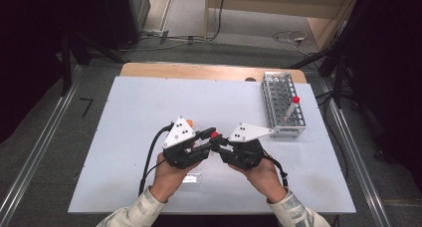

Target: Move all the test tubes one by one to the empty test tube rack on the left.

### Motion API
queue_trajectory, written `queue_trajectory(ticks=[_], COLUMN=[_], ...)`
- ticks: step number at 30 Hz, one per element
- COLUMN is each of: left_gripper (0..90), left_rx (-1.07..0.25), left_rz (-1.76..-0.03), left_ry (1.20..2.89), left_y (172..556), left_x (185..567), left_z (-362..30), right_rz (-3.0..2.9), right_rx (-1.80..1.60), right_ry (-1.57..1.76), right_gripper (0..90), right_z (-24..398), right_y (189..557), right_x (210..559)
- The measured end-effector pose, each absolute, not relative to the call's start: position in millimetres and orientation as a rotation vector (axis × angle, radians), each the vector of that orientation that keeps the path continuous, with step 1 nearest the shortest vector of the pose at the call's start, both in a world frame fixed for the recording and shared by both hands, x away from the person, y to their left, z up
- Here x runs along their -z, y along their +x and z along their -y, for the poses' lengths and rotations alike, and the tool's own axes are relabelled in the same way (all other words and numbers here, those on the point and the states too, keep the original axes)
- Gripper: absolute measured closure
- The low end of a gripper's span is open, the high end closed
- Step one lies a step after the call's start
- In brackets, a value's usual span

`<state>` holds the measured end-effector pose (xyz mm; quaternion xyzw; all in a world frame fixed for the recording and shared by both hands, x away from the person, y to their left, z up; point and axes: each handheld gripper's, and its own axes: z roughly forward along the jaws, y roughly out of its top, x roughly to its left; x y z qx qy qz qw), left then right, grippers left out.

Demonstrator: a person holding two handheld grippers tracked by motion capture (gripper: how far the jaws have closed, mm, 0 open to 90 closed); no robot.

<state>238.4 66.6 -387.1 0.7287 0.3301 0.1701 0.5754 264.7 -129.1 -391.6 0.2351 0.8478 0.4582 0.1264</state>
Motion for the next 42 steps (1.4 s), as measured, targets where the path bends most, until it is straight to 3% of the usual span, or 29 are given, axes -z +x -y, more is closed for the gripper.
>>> queue_trajectory(ticks=[6,7,10,12,20,34,42], left_gripper=[70.1,70.1,70.2,70.2,70.2,70.2,70.3], left_rx=[-0.395,-0.398,-0.398,-0.396,-0.395,-0.456,-0.573], left_rz=[-0.777,-0.780,-0.781,-0.782,-0.810,-0.918,-0.977], left_ry=[1.704,1.700,1.688,1.677,1.643,1.615,1.587], left_y=[238,238,238,239,239,253,264], left_x=[386,386,383,380,365,363,372], left_z=[-68,-69,-73,-78,-102,-137,-144], right_rz=[-2.475,-2.478,-2.506,-2.511,-2.485,-2.405,-2.366], right_rx=[-1.356,-1.360,-1.377,-1.387,-1.409,-1.389,-1.386], right_ry=[0.690,0.688,0.676,0.658,0.677,0.763,0.821], right_gripper=[70.3,67.8,47.4,41.0,29.6,27.9,28.1], right_z=[129,129,128,128,138,163,174], right_y=[265,265,265,264,264,272,280], right_x=[391,391,391,389,382,377,376])
